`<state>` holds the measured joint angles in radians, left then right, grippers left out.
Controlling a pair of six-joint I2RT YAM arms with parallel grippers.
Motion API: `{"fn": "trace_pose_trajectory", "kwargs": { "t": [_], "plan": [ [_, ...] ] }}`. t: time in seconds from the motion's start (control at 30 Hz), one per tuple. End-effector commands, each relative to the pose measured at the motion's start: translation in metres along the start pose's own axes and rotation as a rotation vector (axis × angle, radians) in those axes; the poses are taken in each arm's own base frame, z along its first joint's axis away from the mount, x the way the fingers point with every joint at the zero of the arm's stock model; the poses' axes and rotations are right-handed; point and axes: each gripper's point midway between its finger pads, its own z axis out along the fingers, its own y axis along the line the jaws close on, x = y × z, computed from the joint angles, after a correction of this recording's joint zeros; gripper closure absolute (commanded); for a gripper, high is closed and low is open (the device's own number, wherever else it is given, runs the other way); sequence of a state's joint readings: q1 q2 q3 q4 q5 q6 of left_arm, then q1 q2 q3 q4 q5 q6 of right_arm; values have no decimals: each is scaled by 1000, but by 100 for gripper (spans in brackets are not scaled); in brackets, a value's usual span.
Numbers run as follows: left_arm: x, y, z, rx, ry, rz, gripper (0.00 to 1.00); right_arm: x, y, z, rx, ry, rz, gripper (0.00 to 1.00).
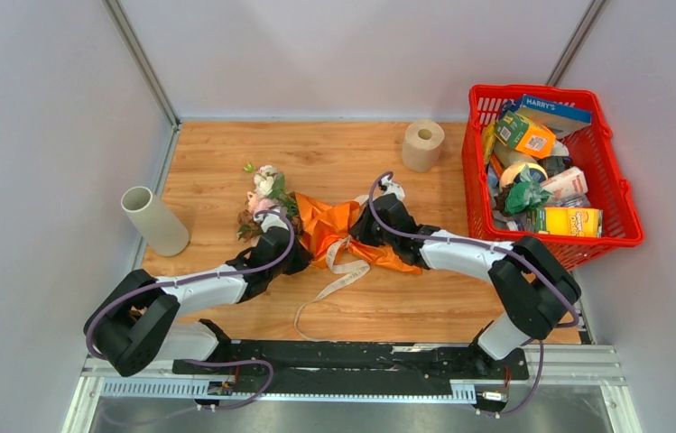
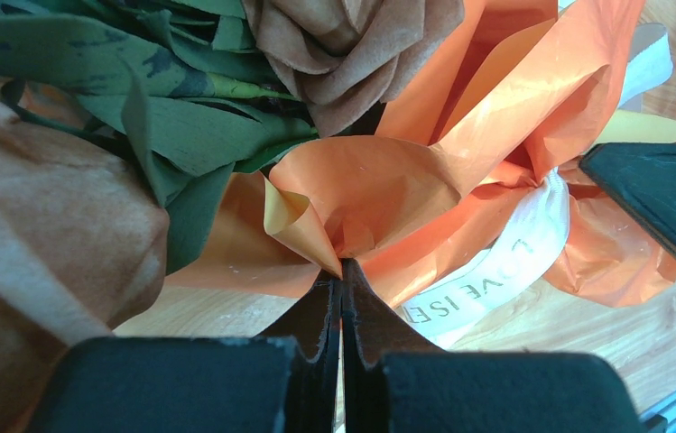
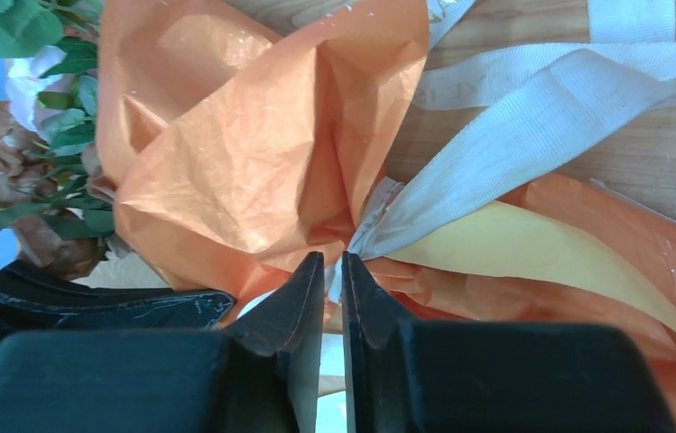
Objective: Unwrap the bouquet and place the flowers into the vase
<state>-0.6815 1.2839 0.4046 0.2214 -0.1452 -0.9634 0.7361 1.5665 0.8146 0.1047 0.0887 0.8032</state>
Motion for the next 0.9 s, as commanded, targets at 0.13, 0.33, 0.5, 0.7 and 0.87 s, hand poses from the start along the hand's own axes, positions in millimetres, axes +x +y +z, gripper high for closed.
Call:
{"fn": "trace_pose_trajectory", "kwargs": {
  "t": [0.13,0.33,0.5,0.7,0.87],
  "plan": [
    [8,0,2,3,22,2,100,8,-1,14,40,16,9,85],
    [8,-1,2,4,23,5,100,20,5,22,34,51,-1,84],
    [10,1,3,1,27,6,100,23,10,25,28,53,-2,82],
    [9,-1,3,5,25,7,100,32,6,32,39,84,4,79],
    [11,2,2,-2,27,12,100,31,7,34,34,85,-4,98]
  ]
}}
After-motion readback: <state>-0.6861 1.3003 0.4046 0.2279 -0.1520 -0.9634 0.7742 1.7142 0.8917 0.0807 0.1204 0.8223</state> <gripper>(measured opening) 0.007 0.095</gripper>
